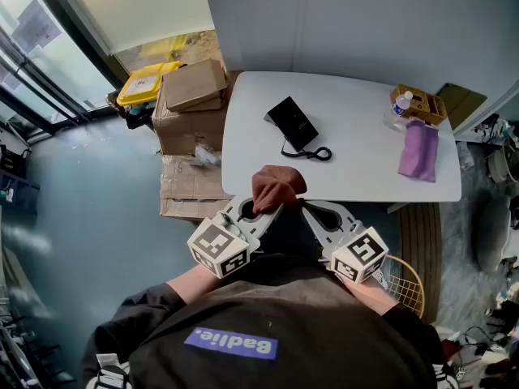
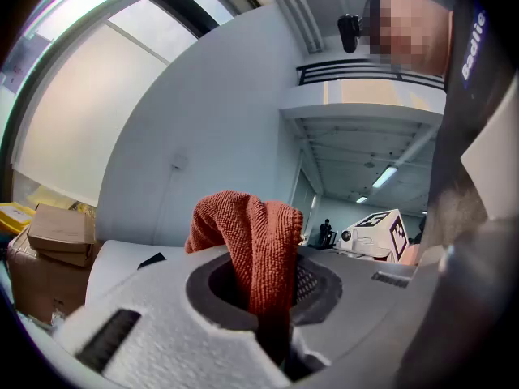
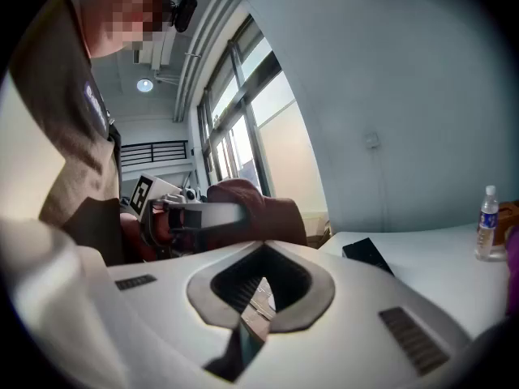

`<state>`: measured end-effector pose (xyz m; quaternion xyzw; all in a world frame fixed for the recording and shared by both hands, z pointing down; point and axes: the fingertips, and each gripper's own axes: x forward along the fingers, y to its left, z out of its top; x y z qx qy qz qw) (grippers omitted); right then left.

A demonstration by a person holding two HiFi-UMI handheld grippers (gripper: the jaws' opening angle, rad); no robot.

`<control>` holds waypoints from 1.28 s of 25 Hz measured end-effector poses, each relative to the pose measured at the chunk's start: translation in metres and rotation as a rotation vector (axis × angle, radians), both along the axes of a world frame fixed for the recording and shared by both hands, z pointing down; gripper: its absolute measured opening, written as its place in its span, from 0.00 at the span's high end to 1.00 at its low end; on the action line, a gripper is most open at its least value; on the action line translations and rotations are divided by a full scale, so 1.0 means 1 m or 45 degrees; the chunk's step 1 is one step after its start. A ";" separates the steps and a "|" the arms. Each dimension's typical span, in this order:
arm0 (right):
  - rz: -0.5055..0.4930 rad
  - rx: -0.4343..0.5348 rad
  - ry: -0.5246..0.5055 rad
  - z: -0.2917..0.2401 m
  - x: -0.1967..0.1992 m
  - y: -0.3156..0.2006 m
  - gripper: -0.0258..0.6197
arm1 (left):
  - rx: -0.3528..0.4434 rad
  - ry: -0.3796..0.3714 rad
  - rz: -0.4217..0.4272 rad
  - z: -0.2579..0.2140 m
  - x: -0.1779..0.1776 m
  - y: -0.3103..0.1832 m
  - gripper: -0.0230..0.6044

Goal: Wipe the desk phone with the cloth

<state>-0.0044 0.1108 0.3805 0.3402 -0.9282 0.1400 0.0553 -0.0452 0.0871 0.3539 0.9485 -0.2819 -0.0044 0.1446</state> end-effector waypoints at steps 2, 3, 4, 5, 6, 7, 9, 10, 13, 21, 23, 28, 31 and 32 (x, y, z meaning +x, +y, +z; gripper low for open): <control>0.000 0.002 -0.004 -0.001 0.001 -0.001 0.92 | -0.001 -0.001 0.000 0.000 0.002 0.000 0.90; 0.000 0.003 -0.005 0.000 0.002 -0.001 0.92 | -0.001 -0.002 -0.001 0.000 0.002 0.000 0.90; -0.001 0.003 -0.006 0.000 0.003 -0.001 0.92 | -0.001 -0.002 -0.002 0.000 0.003 0.000 0.90; -0.003 0.003 -0.007 0.001 0.003 -0.001 0.92 | -0.001 -0.002 -0.003 0.001 0.004 0.000 0.90; -0.004 0.004 -0.006 0.001 0.005 -0.001 0.92 | -0.001 -0.002 -0.005 0.001 0.005 0.000 0.90; -0.006 0.004 -0.007 0.001 0.006 0.000 0.92 | -0.001 -0.002 -0.008 0.001 0.006 0.000 0.90; -0.010 0.005 -0.011 0.002 0.008 0.000 0.92 | -0.001 -0.003 -0.012 0.002 0.009 0.000 0.90; -0.012 0.004 -0.015 0.002 0.009 0.000 0.92 | -0.001 -0.004 -0.014 0.002 0.010 0.000 0.90; -0.016 -0.001 -0.039 0.003 0.016 -0.002 0.92 | -0.007 -0.016 -0.029 0.005 0.015 -0.001 0.90; -0.046 -0.009 -0.064 0.010 0.032 -0.014 0.92 | -0.005 -0.041 -0.128 0.015 0.021 -0.013 0.90; -0.047 -0.018 -0.062 0.014 0.034 -0.018 0.92 | -0.008 -0.040 -0.151 0.016 0.017 -0.020 0.90; -0.029 -0.060 -0.034 0.022 0.027 -0.036 0.92 | -0.006 -0.040 -0.173 0.020 0.000 -0.050 0.90; 0.015 -0.075 -0.021 0.021 0.020 -0.053 0.92 | -0.015 -0.032 -0.142 0.024 -0.007 -0.072 0.90; 0.033 -0.079 -0.018 0.020 0.018 -0.059 0.92 | -0.016 -0.030 -0.125 0.024 -0.009 -0.079 0.90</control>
